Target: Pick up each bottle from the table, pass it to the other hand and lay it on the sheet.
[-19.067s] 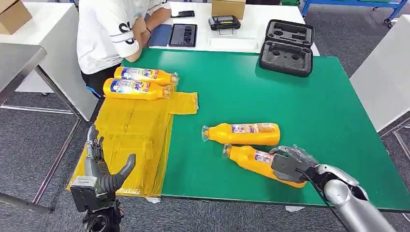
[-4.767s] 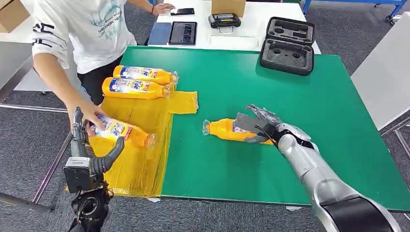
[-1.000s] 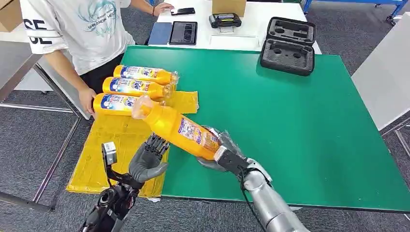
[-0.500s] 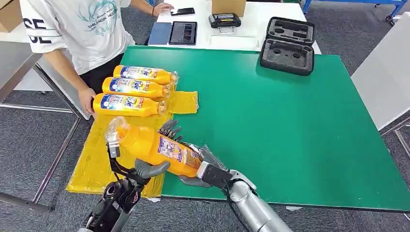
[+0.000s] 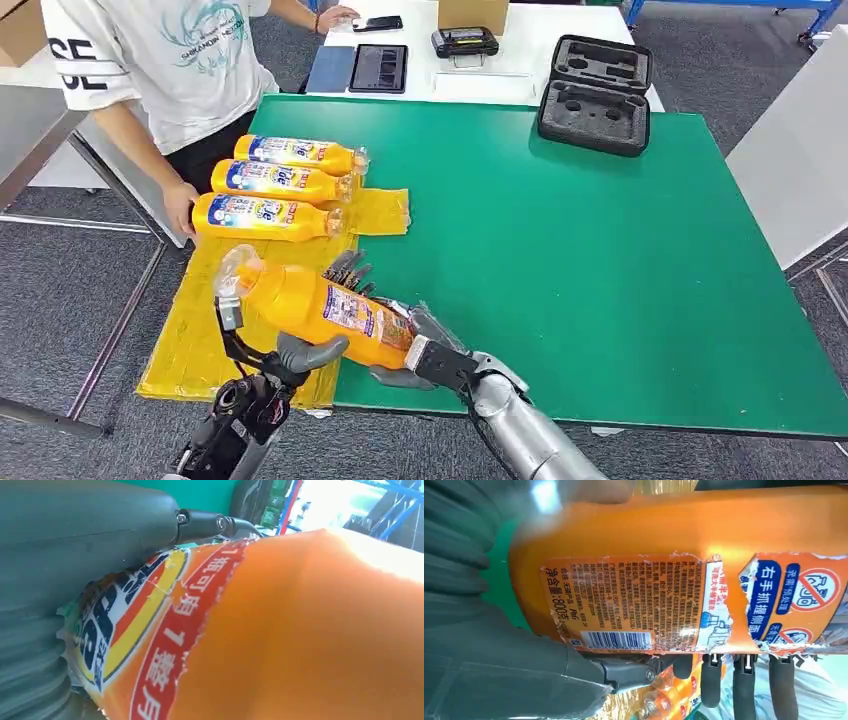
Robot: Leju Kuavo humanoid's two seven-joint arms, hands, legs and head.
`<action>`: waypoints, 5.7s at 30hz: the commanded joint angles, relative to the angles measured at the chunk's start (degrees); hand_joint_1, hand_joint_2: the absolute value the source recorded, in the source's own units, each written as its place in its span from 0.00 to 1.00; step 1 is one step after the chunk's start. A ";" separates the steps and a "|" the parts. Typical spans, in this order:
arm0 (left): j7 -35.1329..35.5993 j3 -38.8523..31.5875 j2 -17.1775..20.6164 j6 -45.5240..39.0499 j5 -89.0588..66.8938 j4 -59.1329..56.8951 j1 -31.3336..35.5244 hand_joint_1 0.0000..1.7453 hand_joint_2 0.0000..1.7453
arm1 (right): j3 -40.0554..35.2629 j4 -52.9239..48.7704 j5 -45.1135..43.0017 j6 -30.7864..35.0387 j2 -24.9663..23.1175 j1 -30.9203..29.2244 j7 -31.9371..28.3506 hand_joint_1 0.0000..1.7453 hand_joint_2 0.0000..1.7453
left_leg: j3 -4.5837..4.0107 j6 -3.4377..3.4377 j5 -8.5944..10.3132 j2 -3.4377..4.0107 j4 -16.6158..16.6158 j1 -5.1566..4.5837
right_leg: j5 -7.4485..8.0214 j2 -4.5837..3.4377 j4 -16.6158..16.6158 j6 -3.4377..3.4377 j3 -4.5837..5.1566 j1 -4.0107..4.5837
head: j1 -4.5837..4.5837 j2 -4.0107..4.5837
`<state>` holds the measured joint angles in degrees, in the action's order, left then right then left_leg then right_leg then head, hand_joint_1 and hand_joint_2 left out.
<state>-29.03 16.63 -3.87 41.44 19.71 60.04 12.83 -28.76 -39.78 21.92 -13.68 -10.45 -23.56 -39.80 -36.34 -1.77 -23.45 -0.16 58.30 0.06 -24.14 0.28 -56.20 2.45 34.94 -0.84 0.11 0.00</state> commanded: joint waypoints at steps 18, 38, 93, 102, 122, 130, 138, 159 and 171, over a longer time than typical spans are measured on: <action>-1.75 -6.18 -0.65 -2.25 2.76 1.94 0.96 0.00 1.00 | -4.08 6.10 0.18 -0.84 1.20 -1.61 -0.20 1.00 1.00 | 0.31 0.09 -0.13 -0.05 0.00 0.09 | -0.12 0.04 0.04 -0.11 -0.35 0.09 | 0.02 0.00; -4.81 -1.42 1.20 -1.92 -8.71 1.05 1.54 1.00 1.00 | -4.01 6.10 -0.61 -0.86 1.30 -2.23 -0.20 1.00 1.00 | 0.17 0.07 -0.05 -0.07 -0.02 0.04 | -0.07 0.07 0.03 -0.08 -0.20 0.04 | 0.02 0.00; 2.87 -7.58 19.85 -31.92 -55.54 20.53 11.22 1.00 1.00 | 19.82 -31.95 -13.69 -1.61 4.90 14.46 -0.16 0.00 1.00 | 0.07 0.10 -0.02 -0.09 0.02 0.06 | -0.06 0.06 -0.03 -0.08 -0.09 0.07 | 0.02 0.00; 12.95 3.09 35.66 -29.59 -72.28 16.47 8.18 1.00 1.00 | 27.30 -32.51 -18.89 -5.13 4.29 11.79 2.14 0.00 1.00 | 0.14 0.10 -0.02 0.10 -0.02 0.03 | -0.03 -0.15 -0.03 -0.08 -0.07 0.03 | 0.02 0.00; 13.74 12.07 43.43 -20.74 -69.72 16.44 7.23 1.00 1.00 | 25.15 -29.29 -19.18 -5.09 4.93 11.63 0.01 0.00 1.00 | 0.60 0.18 -0.21 0.30 -0.12 0.12 | -0.18 -0.29 0.07 -0.19 -0.53 0.12 | 0.04 0.00; 13.92 18.55 39.70 -20.45 -70.18 10.41 15.19 1.00 1.00 | 25.45 -28.55 -19.26 -4.53 4.75 10.85 0.01 0.00 1.00 | 0.19 0.11 -0.01 -0.09 -0.06 0.08 | -0.07 0.06 0.02 -0.11 -0.20 0.07 | 0.04 0.00; 15.62 29.44 24.21 -24.99 -74.58 -8.90 27.24 1.00 1.00 | 24.57 -25.76 -17.94 -3.86 4.12 11.14 -0.20 0.00 1.00 | 0.29 0.10 0.10 -0.45 -0.17 0.04 | -0.08 0.45 0.13 -0.09 -0.40 0.04 | 0.04 0.00; 18.47 35.65 12.29 -26.66 -80.04 -34.51 36.31 1.00 1.00 | 22.16 -20.65 -17.27 -3.12 3.58 8.74 -0.20 0.00 1.00 | 0.42 0.16 -0.08 -0.06 0.05 0.06 | -0.10 0.11 -0.01 -0.12 -0.48 0.07 | 0.00 0.00; 18.21 33.92 14.33 -23.63 -79.95 -36.64 38.39 1.00 1.00 | 21.83 -18.66 -17.12 -2.14 3.42 7.55 -0.20 0.00 1.00 | 0.27 0.15 0.01 0.03 -0.01 0.02 | -0.01 0.00 -0.04 -0.10 -0.28 0.02 | 0.02 0.00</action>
<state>-11.69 48.43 10.10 17.09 -60.06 29.27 48.15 -6.01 -63.84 5.18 -16.52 -7.26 -13.21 -39.80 -36.31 -1.70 -23.33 -0.23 58.30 0.04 -24.08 0.40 -56.28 2.46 34.86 -0.87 0.13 0.00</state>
